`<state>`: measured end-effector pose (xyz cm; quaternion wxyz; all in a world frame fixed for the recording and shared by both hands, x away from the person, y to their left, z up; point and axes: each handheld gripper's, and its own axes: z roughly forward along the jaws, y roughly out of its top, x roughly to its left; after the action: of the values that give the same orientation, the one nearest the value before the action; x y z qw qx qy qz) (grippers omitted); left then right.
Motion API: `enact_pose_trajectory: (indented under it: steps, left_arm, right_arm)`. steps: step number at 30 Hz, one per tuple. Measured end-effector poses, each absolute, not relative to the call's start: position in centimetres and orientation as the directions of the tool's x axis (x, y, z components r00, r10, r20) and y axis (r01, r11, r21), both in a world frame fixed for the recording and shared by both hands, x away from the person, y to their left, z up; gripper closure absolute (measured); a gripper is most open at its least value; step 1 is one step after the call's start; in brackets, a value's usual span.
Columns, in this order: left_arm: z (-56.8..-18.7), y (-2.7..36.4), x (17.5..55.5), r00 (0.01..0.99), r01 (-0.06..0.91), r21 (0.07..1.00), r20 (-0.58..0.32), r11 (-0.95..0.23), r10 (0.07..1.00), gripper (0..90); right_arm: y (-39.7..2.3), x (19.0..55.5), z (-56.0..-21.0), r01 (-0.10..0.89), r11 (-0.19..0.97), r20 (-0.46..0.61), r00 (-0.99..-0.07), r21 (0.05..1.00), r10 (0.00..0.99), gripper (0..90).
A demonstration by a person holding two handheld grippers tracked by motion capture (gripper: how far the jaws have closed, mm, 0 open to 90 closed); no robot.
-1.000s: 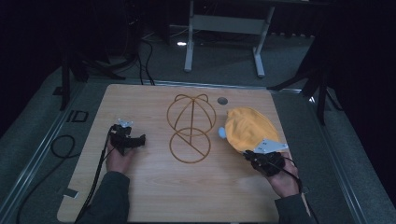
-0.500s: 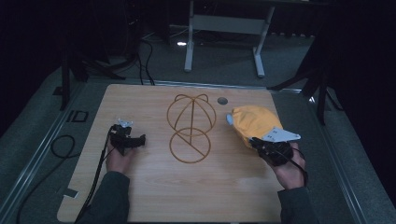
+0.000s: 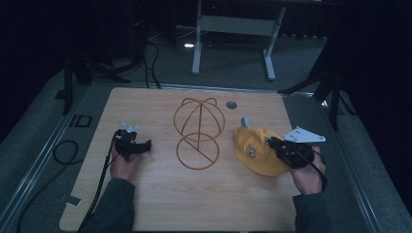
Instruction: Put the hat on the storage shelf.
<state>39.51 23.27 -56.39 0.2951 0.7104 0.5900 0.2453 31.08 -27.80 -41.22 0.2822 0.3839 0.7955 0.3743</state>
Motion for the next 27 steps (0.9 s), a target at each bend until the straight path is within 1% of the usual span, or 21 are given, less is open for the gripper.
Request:
enact_pose_trajectory:
  steps: [2,6,10,17,27]
  left_arm:
    - [-56.4,23.3,39.5,0.183,0.694,0.709,0.0,-0.129,0.983,12.8]
    - [-56.4,23.3,39.5,0.183,0.694,0.709,0.0,-0.13,0.983,12.8]
    - [-56.4,23.3,39.5,0.183,0.694,0.709,0.0,-0.13,0.983,12.8]
    - [-56.4,23.3,39.5,0.184,0.694,0.709,0.0,-0.13,0.983,12.8]
    - [-56.4,23.3,39.5,0.184,0.694,0.708,0.0,-0.13,0.983,12.8]
  right_arm:
    - [-28.0,31.1,-41.4,0.414,0.412,-0.149,-0.535,0.812,0.832,80.7]
    - [-28.4,31.1,-41.4,0.422,0.402,-0.14,-0.529,0.812,0.837,75.0]
    - [-28.7,31.2,-41.1,0.43,0.415,-0.14,-0.539,0.802,0.831,71.9]
    - [-28.8,31.8,-41.6,0.453,0.43,-0.134,-0.551,0.781,0.823,70.8]
    - [-29.0,32.3,-41.7,0.467,0.463,-0.139,-0.575,0.754,0.806,67.0]
